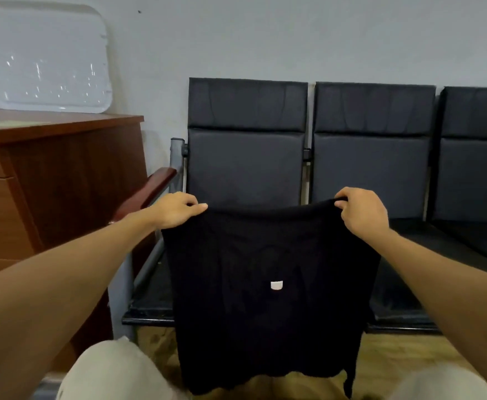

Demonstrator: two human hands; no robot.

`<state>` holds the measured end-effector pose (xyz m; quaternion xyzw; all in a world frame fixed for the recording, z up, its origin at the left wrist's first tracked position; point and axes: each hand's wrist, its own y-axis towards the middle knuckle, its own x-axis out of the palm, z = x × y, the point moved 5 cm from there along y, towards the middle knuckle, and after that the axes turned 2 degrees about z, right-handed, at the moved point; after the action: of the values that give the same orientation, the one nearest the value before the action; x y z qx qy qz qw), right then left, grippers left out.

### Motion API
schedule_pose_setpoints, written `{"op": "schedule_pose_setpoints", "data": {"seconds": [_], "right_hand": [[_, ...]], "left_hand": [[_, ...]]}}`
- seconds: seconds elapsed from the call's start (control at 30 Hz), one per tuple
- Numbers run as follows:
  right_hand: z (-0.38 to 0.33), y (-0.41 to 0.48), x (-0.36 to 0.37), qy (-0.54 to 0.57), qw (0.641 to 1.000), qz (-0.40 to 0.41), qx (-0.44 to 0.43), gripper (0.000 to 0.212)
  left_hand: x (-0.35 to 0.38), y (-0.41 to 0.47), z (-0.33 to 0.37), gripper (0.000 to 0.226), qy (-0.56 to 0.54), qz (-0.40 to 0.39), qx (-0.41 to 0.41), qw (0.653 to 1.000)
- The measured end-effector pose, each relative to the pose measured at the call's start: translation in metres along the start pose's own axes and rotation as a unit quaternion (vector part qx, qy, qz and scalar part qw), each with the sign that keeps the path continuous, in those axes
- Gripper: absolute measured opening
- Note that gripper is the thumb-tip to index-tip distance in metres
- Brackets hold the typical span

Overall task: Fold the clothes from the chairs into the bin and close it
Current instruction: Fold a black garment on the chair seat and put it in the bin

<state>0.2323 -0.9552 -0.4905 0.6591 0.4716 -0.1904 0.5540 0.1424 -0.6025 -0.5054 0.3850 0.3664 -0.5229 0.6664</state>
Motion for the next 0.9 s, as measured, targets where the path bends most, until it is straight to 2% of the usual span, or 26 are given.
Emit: {"op": "schedule_pose_setpoints", "data": {"seconds": [0.1, 0.27, 0.47, 0.63, 0.8, 0.9], "right_hand": [[0.010, 0.010, 0.034, 0.002, 1.000, -0.010, -0.003, 0.020], [0.021, 0.036, 0.100, -0.002, 0.999, -0.029, -0.023, 0.020], [0.031, 0.071, 0.179, -0.010, 0.997, -0.065, -0.038, 0.021], [0.043, 0.089, 0.249, -0.038, 0.992, -0.097, -0.074, 0.021], [0.044, 0.129, 0.294, -0.059, 0.981, -0.103, -0.151, 0.020], [0.042, 0.151, 0.310, -0.067, 0.982, -0.082, -0.157, 0.026]], "left_hand": [[0.015, 0.029, -0.013, 0.023, 0.016, 0.081, 0.014, 0.996], [0.056, 0.083, -0.040, 0.012, 0.063, 0.079, -0.005, 0.995], [0.115, 0.134, -0.066, 0.017, 0.168, 0.076, -0.021, 0.983], [0.145, 0.180, -0.093, 0.019, 0.203, 0.077, -0.016, 0.976], [0.150, 0.231, -0.106, 0.023, 0.263, 0.188, 0.059, 0.944], [0.159, 0.261, -0.112, 0.028, 0.278, 0.182, 0.040, 0.942]]}}
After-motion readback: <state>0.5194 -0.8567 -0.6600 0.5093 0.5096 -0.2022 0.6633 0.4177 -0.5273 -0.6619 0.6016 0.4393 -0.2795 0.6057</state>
